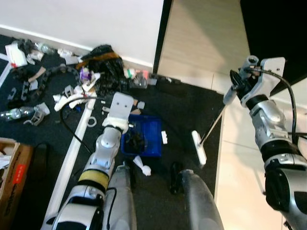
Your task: Sweep floor
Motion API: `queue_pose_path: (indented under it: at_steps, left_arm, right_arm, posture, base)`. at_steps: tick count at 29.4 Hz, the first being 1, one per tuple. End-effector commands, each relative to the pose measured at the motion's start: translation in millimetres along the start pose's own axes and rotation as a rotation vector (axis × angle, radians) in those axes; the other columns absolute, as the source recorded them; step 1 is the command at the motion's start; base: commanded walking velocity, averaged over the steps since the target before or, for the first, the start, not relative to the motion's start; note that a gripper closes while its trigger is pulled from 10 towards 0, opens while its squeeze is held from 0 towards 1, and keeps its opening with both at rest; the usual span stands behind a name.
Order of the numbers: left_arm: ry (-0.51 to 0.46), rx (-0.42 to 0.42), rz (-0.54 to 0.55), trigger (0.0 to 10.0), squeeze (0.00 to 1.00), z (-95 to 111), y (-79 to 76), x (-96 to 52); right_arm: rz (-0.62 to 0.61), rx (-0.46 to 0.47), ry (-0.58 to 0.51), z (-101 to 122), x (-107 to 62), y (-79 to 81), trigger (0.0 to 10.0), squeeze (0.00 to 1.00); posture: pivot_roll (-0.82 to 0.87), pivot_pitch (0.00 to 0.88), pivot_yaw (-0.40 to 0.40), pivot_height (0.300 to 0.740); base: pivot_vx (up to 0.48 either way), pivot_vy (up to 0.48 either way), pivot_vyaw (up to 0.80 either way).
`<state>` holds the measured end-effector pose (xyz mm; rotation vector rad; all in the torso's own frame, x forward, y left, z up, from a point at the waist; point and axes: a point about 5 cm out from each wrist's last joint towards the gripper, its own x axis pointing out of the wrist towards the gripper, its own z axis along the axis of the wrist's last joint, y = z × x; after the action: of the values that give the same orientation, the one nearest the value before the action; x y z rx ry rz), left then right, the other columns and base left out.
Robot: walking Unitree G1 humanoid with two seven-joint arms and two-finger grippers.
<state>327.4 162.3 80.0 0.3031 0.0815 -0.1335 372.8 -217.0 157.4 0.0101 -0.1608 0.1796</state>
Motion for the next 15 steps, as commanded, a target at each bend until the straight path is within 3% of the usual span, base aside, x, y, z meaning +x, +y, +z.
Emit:
queue_pose_path:
  at_steps: [1,4,15]
  left_arm:
    - [0.037,-0.002,-0.009,10.0,0.00,-9,-5.7,-1.2]
    - [0.046,-0.037,-0.014,10.0,0.00,-11,-10.9,0.3]
    - [0.060,-0.138,0.005,10.0,0.00,-14,-14.0,2.7]
  right_arm:
    - [-0.016,0.008,-0.027,2,-1.1,-3.2,10.0,0.00]
    - [-0.006,-0.002,-0.031,3,1.1,-1.0,10.0,0.00]
    - [0.028,-0.019,-0.040,6,6.3,7.2,10.0,0.00]
  posture:
    - [0.12,0.153,-0.064,0.740]
    - [0.13,0.138,-0.064,0.740]
    - [0.13,0.101,-0.062,0.740]
  base:
    - [0.000,-0.465,0.00]
    - [0.000,-0.445,0.00]
    - [0.000,0.000,0.00]
